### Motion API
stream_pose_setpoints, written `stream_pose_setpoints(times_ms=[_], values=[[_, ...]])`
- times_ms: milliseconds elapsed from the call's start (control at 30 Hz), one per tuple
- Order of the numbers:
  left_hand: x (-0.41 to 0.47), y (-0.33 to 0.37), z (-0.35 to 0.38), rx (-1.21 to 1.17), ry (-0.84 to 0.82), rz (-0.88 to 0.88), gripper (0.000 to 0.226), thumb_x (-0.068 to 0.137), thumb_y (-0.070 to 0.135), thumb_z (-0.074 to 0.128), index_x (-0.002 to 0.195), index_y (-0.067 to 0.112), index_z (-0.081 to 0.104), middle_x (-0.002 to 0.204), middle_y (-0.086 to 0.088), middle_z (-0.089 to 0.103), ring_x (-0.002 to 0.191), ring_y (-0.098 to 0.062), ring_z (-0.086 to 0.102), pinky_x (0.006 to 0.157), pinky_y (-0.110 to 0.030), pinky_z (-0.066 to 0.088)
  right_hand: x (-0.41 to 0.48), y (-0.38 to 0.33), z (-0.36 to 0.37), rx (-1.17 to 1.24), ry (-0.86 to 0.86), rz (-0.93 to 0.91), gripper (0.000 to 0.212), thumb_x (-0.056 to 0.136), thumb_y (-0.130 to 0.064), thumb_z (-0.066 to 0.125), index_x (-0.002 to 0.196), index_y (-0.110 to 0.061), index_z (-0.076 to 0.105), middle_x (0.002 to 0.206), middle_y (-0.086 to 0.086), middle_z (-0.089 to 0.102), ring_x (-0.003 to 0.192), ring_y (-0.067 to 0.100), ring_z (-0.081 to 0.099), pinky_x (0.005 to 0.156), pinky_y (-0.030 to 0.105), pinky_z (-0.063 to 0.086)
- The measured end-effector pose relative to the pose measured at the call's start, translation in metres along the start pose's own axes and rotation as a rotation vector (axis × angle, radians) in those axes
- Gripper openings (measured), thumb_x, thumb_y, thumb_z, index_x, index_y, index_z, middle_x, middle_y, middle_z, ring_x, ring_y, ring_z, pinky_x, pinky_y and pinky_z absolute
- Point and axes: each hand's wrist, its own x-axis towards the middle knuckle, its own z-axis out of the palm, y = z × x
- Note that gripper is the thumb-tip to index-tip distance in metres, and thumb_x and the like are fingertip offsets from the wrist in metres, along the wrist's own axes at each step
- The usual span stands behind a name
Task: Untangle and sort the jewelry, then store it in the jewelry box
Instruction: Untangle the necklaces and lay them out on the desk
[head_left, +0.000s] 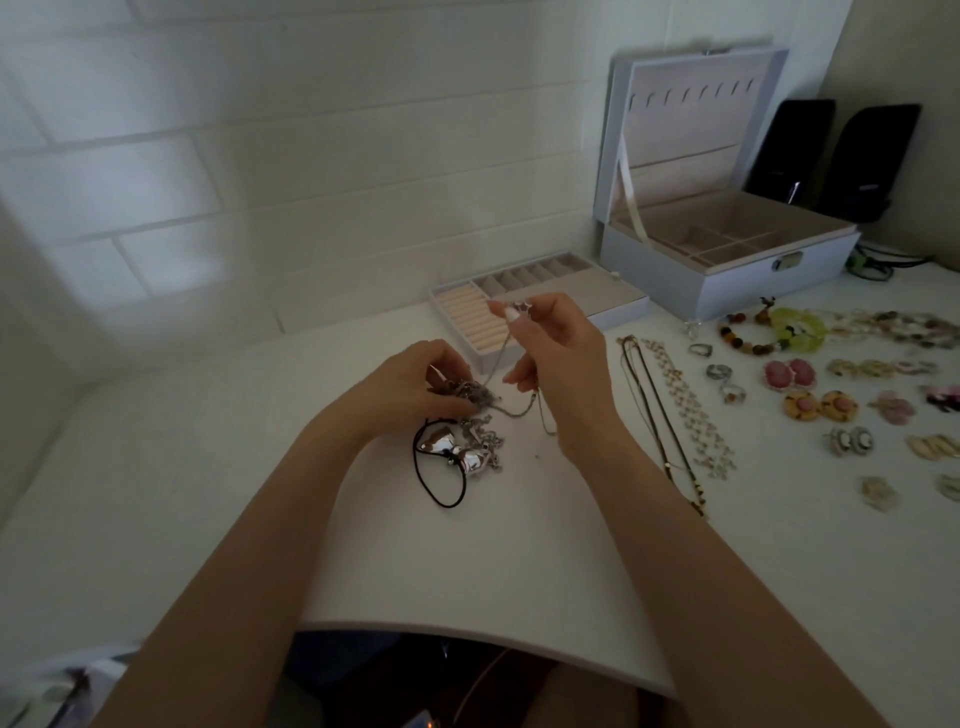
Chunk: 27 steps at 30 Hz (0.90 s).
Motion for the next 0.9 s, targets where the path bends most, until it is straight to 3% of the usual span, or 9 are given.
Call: stream_pose_setpoints(times_ms=[100, 233, 367, 533, 600, 667, 767, 833, 900], values=[[0.000, -0.003, 0.002, 0.084, 0.015, 0.061, 0.022, 0.078, 0.015, 0.074, 0.088, 0.023, 0.057, 0.099, 0.003, 0.059, 0.084, -0.012, 0.056, 0.068, -0.017, 0.043, 0.002, 0.002, -0.001, -0.033, 0.064, -0.025, 0.011, 0.093, -0.018, 0.058, 0.101, -0.012, 0.062, 0.107, 0.002, 0.066, 0.053, 0.012, 0.055, 0.047, 0.018, 0.044], [0.000, -0.003, 0.002, 0.229, 0.091, 0.092, 0.016, 0.080, 0.015, 0.067, 0.083, 0.025, 0.054, 0.092, 0.007, 0.054, 0.082, -0.014, 0.055, 0.074, -0.030, 0.044, 0.002, 0.005, -0.001, -0.120, 0.074, 0.016, 0.014, 0.093, -0.022, 0.058, 0.098, -0.010, 0.063, 0.099, 0.000, 0.064, 0.049, 0.010, 0.056, 0.048, 0.020, 0.047], [0.004, -0.009, 0.002, 0.351, 0.160, 0.037, 0.016, 0.081, 0.025, 0.064, 0.077, 0.026, 0.049, 0.090, 0.008, 0.047, 0.086, -0.013, 0.049, 0.071, -0.026, 0.036, 0.003, 0.012, -0.003, -0.225, 0.112, 0.090, 0.015, 0.094, -0.024, 0.057, 0.094, -0.010, 0.062, 0.098, 0.003, 0.064, 0.045, 0.008, 0.056, 0.045, 0.016, 0.045], [0.006, -0.013, 0.004, 0.328, 0.120, 0.146, 0.019, 0.082, 0.027, 0.069, 0.090, 0.025, 0.052, 0.099, 0.006, 0.042, 0.096, -0.010, 0.042, 0.077, -0.025, 0.036, 0.006, 0.017, -0.008, -0.375, 0.091, 0.183, 0.009, 0.092, -0.020, 0.057, 0.092, -0.012, 0.060, 0.087, 0.005, 0.066, 0.050, 0.013, 0.062, 0.043, 0.018, 0.045], [0.007, -0.014, 0.004, 0.330, 0.128, 0.156, 0.016, 0.082, 0.024, 0.069, 0.087, 0.026, 0.054, 0.096, 0.006, 0.044, 0.092, -0.012, 0.047, 0.077, -0.028, 0.041, 0.005, 0.020, -0.006, -0.445, 0.058, 0.175, 0.007, 0.091, -0.017, 0.058, 0.093, -0.011, 0.061, 0.088, 0.005, 0.067, 0.059, 0.016, 0.065, 0.051, 0.023, 0.052], [0.008, -0.014, 0.003, 0.336, 0.159, 0.149, 0.015, 0.079, 0.019, 0.069, 0.083, 0.025, 0.056, 0.096, 0.006, 0.045, 0.093, -0.013, 0.047, 0.077, -0.030, 0.042, 0.005, 0.023, -0.004, -0.555, 0.044, 0.119, 0.007, 0.089, -0.017, 0.060, 0.093, -0.012, 0.063, 0.090, 0.004, 0.068, 0.076, 0.018, 0.066, 0.070, 0.030, 0.055], [0.007, -0.009, 0.002, 0.226, 0.238, 0.181, 0.013, 0.079, 0.013, 0.069, 0.080, 0.022, 0.059, 0.098, 0.004, 0.048, 0.095, -0.012, 0.045, 0.077, -0.024, 0.040, 0.002, 0.022, -0.004, -0.681, 0.035, 0.048, 0.008, 0.088, -0.016, 0.062, 0.094, -0.012, 0.064, 0.090, 0.001, 0.066, 0.086, 0.016, 0.061, 0.076, 0.027, 0.047], [0.005, -0.005, -0.001, 0.069, 0.268, 0.188, 0.016, 0.080, 0.010, 0.068, 0.078, 0.023, 0.058, 0.097, 0.004, 0.050, 0.094, -0.011, 0.047, 0.074, -0.015, 0.036, 0.001, 0.022, -0.004, -0.710, 0.027, 0.029, 0.009, 0.087, -0.011, 0.061, 0.095, -0.013, 0.063, 0.084, -0.001, 0.063, 0.083, 0.016, 0.059, 0.074, 0.028, 0.046], [0.003, -0.003, -0.002, -0.049, 0.270, 0.180, 0.022, 0.081, 0.007, 0.065, 0.076, 0.026, 0.055, 0.097, 0.000, 0.054, 0.093, -0.011, 0.050, 0.072, -0.016, 0.035, 0.000, 0.022, -0.005, -0.739, 0.004, 0.030, 0.016, 0.086, -0.006, 0.058, 0.099, -0.014, 0.062, 0.074, -0.005, 0.056, 0.077, 0.015, 0.056, 0.071, 0.029, 0.045]])
